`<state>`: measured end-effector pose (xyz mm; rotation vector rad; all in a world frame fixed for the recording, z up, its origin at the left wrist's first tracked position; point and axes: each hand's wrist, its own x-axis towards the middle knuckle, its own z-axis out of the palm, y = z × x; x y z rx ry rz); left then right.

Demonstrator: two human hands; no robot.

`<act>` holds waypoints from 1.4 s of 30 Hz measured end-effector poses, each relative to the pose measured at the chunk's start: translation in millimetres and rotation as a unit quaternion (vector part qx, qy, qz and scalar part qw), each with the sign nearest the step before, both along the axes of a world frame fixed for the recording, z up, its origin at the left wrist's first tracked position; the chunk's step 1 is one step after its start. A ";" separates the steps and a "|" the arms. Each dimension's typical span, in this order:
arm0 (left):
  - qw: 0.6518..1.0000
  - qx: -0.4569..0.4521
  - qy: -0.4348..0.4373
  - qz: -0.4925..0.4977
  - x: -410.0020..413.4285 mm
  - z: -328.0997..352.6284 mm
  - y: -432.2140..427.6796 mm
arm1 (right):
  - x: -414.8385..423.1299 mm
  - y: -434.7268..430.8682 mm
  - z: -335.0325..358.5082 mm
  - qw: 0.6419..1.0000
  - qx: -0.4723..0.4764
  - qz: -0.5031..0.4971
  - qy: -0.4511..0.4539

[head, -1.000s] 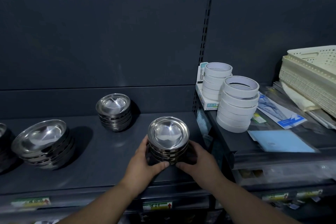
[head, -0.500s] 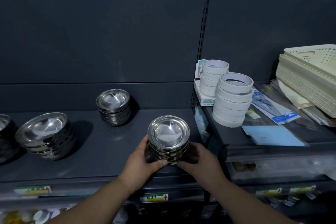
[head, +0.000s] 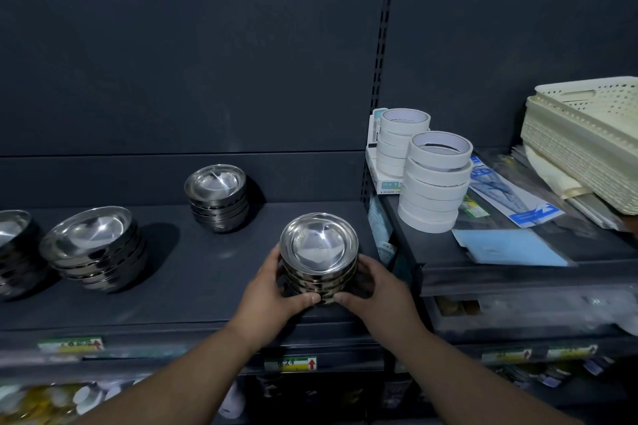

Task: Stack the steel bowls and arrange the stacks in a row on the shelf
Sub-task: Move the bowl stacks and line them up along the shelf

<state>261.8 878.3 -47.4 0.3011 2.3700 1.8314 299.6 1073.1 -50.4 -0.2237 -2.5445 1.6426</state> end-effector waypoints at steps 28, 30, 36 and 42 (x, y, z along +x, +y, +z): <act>0.992 -0.127 -0.012 0.005 -0.2 9.2 -6.5 | 14.5 3.5 7.8 0.994 0.101 -0.008 -0.038; 0.979 -0.200 -0.022 0.012 4.1 9.5 -14.7 | 21.0 1.8 6.3 0.984 0.173 -0.018 -0.050; 0.936 -0.351 0.004 0.027 19.2 13.2 -52.1 | 39.3 -24.5 13.2 0.958 0.282 0.051 -0.024; 0.922 -0.383 0.004 0.062 22.0 26.2 -95.6 | 35.6 -79.4 28.7 0.949 0.269 0.166 -0.015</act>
